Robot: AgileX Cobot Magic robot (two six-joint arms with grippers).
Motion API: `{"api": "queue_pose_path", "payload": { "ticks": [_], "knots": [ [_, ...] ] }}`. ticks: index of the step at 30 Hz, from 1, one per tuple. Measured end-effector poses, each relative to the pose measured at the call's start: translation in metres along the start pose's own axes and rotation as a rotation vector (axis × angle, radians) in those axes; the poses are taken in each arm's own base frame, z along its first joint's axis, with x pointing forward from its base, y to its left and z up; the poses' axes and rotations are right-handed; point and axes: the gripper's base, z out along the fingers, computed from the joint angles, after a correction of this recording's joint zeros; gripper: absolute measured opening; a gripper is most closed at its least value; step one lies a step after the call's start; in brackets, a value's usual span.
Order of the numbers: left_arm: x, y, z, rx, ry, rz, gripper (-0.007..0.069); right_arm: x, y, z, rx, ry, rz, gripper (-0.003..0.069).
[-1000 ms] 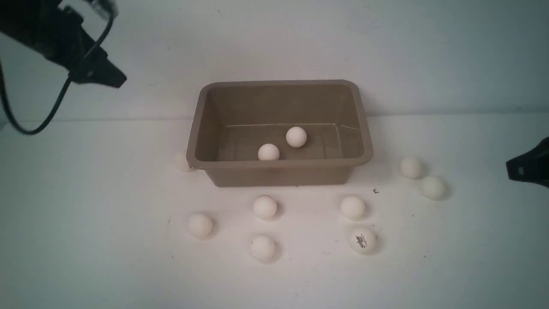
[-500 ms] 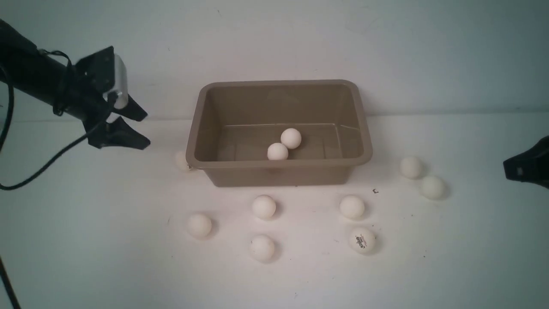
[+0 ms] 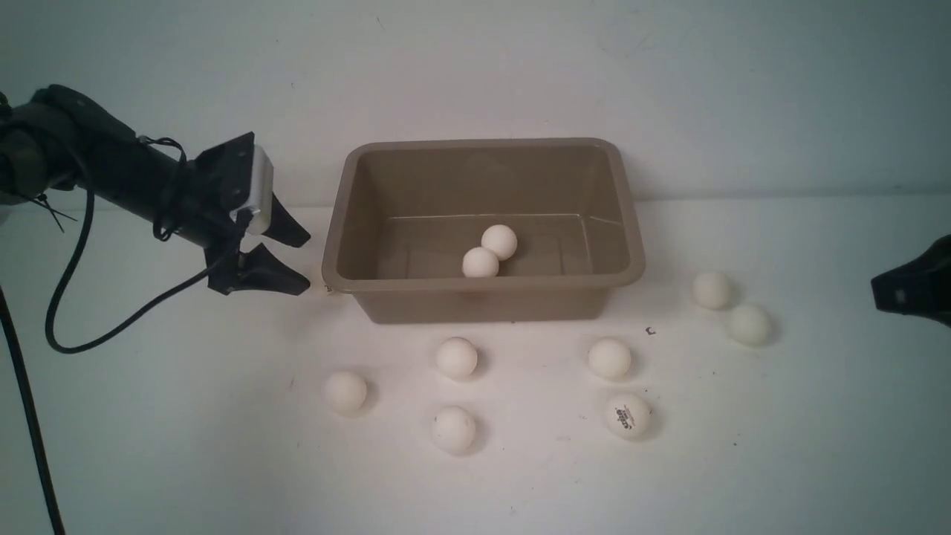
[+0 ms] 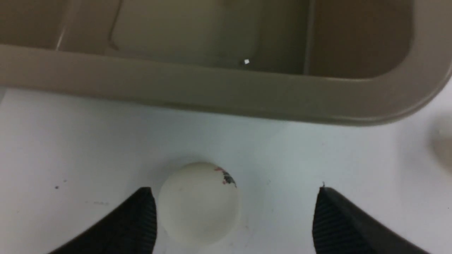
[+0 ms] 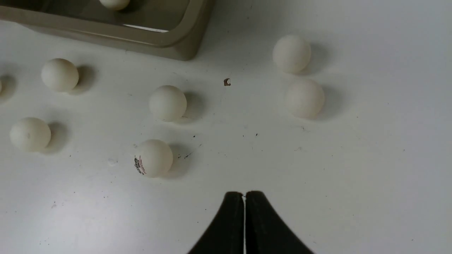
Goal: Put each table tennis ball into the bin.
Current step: Use the left arm to clamp the table tennis ball closest to it
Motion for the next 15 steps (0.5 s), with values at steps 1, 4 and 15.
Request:
{"api": "queue_pose_path", "payload": {
  "ticks": [1, 4, 15],
  "knots": [
    [0.0008, -0.0003, 0.0028, 0.006, 0.0, -0.001, 0.0531, 0.0003, 0.0002, 0.0, -0.002, 0.003, 0.0, -0.0004],
    [0.0008, -0.0004, 0.0051, 0.01, 0.0, -0.001, 0.0531, 0.0005, 0.0003, 0.0, -0.003, 0.005, 0.0, -0.0002],
    [0.0064, 0.0044, 0.012, -0.032, 0.001, -0.011, 0.0531, 0.0005, 0.0003, 0.0, -0.003, 0.005, -0.001, -0.0003]
  ]
}}
